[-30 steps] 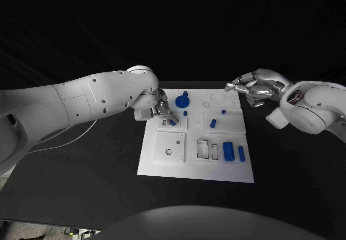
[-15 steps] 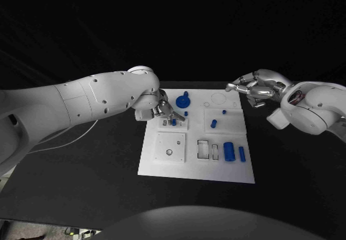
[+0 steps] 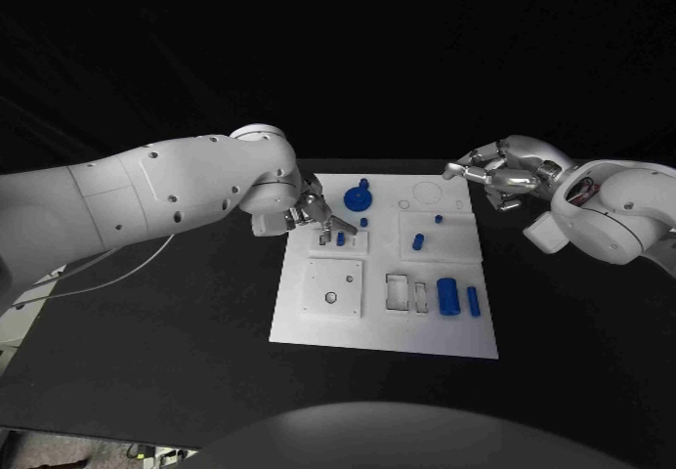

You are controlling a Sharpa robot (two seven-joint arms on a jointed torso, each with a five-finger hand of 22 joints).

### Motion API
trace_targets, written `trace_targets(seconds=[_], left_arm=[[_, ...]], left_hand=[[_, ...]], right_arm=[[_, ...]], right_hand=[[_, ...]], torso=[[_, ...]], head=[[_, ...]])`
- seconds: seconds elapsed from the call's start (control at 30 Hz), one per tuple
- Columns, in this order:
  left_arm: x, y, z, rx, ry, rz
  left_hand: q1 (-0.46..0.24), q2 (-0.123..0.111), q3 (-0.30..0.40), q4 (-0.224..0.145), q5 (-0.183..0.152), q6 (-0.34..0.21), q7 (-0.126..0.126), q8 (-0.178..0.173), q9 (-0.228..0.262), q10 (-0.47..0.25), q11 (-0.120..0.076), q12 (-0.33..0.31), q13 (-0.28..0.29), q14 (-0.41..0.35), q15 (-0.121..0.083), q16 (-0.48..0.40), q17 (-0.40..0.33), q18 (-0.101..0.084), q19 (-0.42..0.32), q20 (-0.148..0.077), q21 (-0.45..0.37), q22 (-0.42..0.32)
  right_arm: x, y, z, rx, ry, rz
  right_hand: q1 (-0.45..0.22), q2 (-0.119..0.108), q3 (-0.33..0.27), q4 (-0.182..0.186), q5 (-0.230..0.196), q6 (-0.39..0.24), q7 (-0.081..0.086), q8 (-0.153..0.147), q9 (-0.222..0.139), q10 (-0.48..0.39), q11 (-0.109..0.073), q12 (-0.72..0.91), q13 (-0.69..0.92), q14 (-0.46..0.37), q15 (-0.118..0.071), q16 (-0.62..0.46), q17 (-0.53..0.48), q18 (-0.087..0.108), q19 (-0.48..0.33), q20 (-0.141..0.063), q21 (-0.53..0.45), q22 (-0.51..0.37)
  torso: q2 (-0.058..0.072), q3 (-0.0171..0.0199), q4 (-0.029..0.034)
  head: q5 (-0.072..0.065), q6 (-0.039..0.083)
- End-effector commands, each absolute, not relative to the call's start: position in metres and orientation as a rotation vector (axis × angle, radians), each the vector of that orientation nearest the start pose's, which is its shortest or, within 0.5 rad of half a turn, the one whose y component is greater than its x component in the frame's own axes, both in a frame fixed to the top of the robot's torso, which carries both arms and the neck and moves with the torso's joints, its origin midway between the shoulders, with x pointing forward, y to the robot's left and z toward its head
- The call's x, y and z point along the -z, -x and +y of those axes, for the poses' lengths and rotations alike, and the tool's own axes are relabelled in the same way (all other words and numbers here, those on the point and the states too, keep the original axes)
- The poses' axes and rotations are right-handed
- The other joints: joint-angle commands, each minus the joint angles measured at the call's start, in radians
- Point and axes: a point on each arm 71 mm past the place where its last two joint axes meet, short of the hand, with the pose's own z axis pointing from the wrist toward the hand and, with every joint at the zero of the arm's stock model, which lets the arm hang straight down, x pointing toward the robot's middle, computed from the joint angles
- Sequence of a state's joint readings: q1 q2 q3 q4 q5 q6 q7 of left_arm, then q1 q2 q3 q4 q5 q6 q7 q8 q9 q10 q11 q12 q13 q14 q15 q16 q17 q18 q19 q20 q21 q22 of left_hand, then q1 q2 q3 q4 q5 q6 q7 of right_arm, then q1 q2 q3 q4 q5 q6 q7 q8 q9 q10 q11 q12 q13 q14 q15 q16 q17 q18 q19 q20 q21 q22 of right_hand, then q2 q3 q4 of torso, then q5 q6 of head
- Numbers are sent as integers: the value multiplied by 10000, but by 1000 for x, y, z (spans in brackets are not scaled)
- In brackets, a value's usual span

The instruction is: Assemble the parts on the task board

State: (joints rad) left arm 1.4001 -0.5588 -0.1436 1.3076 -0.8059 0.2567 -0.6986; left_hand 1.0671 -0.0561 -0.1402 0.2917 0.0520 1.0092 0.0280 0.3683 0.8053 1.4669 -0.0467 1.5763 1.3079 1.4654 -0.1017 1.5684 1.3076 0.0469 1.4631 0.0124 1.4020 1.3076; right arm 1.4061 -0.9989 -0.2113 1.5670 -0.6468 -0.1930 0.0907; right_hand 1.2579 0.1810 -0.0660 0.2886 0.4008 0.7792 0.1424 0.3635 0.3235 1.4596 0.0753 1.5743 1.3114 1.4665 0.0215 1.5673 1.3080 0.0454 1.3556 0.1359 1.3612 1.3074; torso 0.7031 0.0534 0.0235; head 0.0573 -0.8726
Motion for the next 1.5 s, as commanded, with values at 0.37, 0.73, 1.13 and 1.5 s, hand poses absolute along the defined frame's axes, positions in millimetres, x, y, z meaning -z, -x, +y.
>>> trace_targets(seconds=[0.37, 0.73, 1.13, 1.5], left_arm=[[117, -519, 186, 2960, 3040, 23519], [120, -545, 207, 1878, 3688, 23468], [145, -570, 199, 1338, 3631, 23422], [163, -585, 190, 1161, 3458, 23213]], left_hand=[[491, 458, -129, -23, 1292, 180, -63, 71, -10, 1039, -53, -55, 2629, 1054, -14, 24, 2632, -76, 318, -26, 410, 1348], [691, 696, -306, -29, 2641, 253, -66, -50, -137, 1039, -53, -55, 2629, 1054, -10, 24, 2632, -97, 362, -23, 478, 1455], [915, 778, -404, -19, 3806, 375, -92, -89, -198, 1039, -69, -55, 2629, 1054, -20, 24, 2632, -119, 407, -32, 551, 1559], [753, 719, -550, -11, 3803, 432, -98, -45, -161, 1039, -69, -55, 2629, 1054, -18, 24, 2632, -118, 403, -31, 545, 1565]], right_arm=[[152, -482, -263, -10619, -4551, 18017], [152, -483, -261, -10685, -4499, 18058], [153, -483, -259, -10712, -4477, 18128], [153, -482, -260, -10719, -4482, 18176]], right_hand=[[-103, -33, -90, 25, -53, 76, 19, -12, 17, 1112, 20, -35, 2594, 1043, 52, 34, 2628, 193, -71, 21, -40, 1771], [-106, -39, -96, 23, -49, 77, 18, -13, 18, 1112, 20, -35, 2594, 1043, 53, 34, 2628, 191, -62, 21, -32, 1774], [-107, -43, -100, 18, -34, 79, 16, -14, 19, 1112, 19, -35, 2594, 1043, 53, 34, 2628, 192, -63, 23, -35, 1774], [-103, -46, -103, 12, -11, 80, 13, -15, 20, 1112, 18, -35, 2594, 1043, 53, 34, 2628, 191, -60, 24, -33, 1775]], torso=[[-72, 22, -8], [-33, -3, 2], [-19, -8, 3], [16, 2, -2]], head=[[12, 0], [-36, 0], [5, 0], [-34, 0]])
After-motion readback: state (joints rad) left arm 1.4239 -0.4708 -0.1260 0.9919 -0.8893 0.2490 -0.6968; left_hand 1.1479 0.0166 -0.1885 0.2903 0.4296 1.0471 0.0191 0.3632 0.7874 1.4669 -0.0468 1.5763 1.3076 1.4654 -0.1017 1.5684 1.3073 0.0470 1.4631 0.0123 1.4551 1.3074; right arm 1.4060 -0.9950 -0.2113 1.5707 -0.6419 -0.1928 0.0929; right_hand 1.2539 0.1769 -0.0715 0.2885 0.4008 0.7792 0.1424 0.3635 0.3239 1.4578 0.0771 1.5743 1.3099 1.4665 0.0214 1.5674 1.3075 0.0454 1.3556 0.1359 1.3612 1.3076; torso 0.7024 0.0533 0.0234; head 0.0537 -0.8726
